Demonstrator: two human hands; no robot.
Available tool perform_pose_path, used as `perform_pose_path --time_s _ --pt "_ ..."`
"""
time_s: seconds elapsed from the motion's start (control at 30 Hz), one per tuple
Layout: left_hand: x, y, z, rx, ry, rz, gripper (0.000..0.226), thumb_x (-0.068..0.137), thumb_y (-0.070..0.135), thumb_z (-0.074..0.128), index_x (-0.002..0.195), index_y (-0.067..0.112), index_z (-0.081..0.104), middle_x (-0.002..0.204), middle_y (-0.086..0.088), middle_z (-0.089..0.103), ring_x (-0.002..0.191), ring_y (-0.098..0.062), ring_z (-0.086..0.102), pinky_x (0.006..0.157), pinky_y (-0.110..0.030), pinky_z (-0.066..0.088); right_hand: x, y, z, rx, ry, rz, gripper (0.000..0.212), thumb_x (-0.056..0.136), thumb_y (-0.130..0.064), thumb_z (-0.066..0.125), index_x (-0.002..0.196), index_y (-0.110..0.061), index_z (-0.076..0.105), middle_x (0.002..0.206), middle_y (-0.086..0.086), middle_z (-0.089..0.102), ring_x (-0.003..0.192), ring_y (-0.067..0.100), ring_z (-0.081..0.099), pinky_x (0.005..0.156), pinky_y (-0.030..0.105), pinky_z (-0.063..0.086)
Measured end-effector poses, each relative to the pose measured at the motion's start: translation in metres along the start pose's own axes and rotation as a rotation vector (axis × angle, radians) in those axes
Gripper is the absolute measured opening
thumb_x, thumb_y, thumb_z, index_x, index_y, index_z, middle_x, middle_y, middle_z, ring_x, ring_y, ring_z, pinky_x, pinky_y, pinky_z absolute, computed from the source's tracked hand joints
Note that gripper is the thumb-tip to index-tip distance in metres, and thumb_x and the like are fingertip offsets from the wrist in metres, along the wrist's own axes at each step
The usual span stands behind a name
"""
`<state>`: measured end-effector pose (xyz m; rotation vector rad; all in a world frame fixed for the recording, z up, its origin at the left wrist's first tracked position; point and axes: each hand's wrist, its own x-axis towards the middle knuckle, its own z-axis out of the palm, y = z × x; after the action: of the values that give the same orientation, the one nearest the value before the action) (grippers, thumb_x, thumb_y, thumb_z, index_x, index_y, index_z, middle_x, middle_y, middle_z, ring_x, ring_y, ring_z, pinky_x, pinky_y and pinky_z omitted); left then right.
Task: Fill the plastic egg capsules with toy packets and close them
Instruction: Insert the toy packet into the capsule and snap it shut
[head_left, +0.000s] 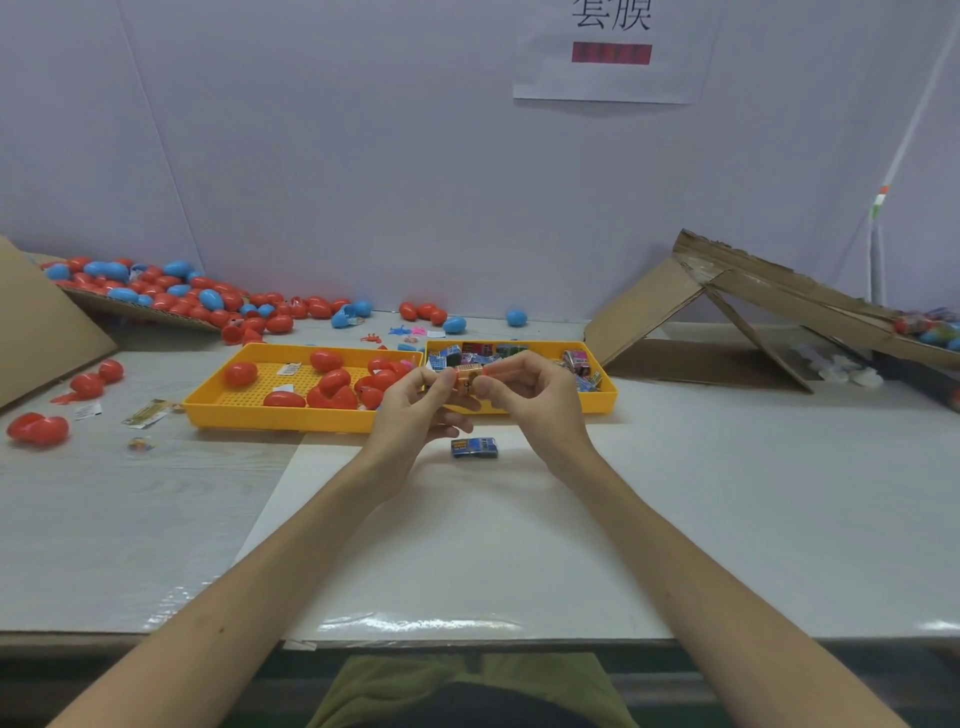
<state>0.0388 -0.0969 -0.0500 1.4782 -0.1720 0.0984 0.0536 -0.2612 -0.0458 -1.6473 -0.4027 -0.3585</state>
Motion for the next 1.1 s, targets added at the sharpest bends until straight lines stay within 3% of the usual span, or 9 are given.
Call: perform_pose_path --time_s 0.23,0.6,0.77,0.87,1.0,1.1 --pt "0.000 0.001 0.001 -0.011 -0.010 -0.020 0.029 0.103 0.033 0.053 0.103 0.003 0.055 0.089 -0.008 0.077 0.069 -0.022 0.073 0.066 -0.027 0.058 0.000 0.001 0.001 -0.058 -0.005 0.029 0.019 0.079 -0.018 0.085 0.092 -0.015 0.071 0.094 0.003 0.076 0.087 0.017 0.075 0.081 0.040 0.062" --pt "0.001 -0.002 -0.002 -0.059 -0.041 -0.011 0.025 0.103 0.031 0.053 0.099 0.007 0.051 0.083 -0.004 0.077 0.071 -0.020 0.074 0.068 -0.025 0.058 0.001 0.003 -0.002 0.005 -0.019 0.017 0.017 0.076 -0.013 0.086 0.088 -0.014 0.074 0.089 0.000 0.077 0.087 0.015 0.075 0.079 0.031 0.061" --pt "0.002 -0.002 -0.002 -0.069 -0.034 -0.008 0.024 0.102 0.030 0.056 0.096 0.007 0.052 0.088 -0.009 0.077 0.071 -0.021 0.073 0.068 -0.026 0.057 0.001 0.004 -0.001 -0.002 -0.024 0.014 0.027 0.080 -0.013 0.084 0.103 -0.017 0.071 0.101 0.006 0.075 0.094 0.020 0.073 0.083 0.037 0.061" --pt "0.002 -0.002 -0.002 -0.081 -0.028 -0.012 0.022 0.100 0.030 0.059 0.093 0.009 0.055 0.087 -0.009 0.077 0.070 -0.020 0.072 0.068 -0.027 0.057 0.002 0.004 -0.001 -0.013 -0.059 0.006 0.033 0.083 -0.012 0.081 0.113 -0.021 0.071 0.105 0.001 0.074 0.097 0.016 0.072 0.083 0.031 0.060" --pt "0.004 -0.001 -0.003 -0.110 -0.038 -0.035 0.025 0.103 0.032 0.055 0.099 0.007 0.060 0.085 -0.009 0.075 0.071 -0.018 0.069 0.066 -0.026 0.056 0.006 0.003 -0.004 0.072 -0.021 0.059 0.023 0.085 -0.012 0.079 0.104 -0.022 0.073 0.101 -0.003 0.076 0.096 0.011 0.071 0.081 0.028 0.058" --pt "0.005 -0.004 -0.003 0.062 -0.046 0.037 0.013 0.101 0.023 0.059 0.098 0.011 0.063 0.086 -0.003 0.076 0.077 -0.014 0.070 0.069 -0.024 0.056 0.010 0.003 -0.012 0.184 0.054 0.148 0.022 0.085 -0.008 0.077 0.101 -0.020 0.068 0.097 0.000 0.074 0.094 0.014 0.071 0.073 0.026 0.057"
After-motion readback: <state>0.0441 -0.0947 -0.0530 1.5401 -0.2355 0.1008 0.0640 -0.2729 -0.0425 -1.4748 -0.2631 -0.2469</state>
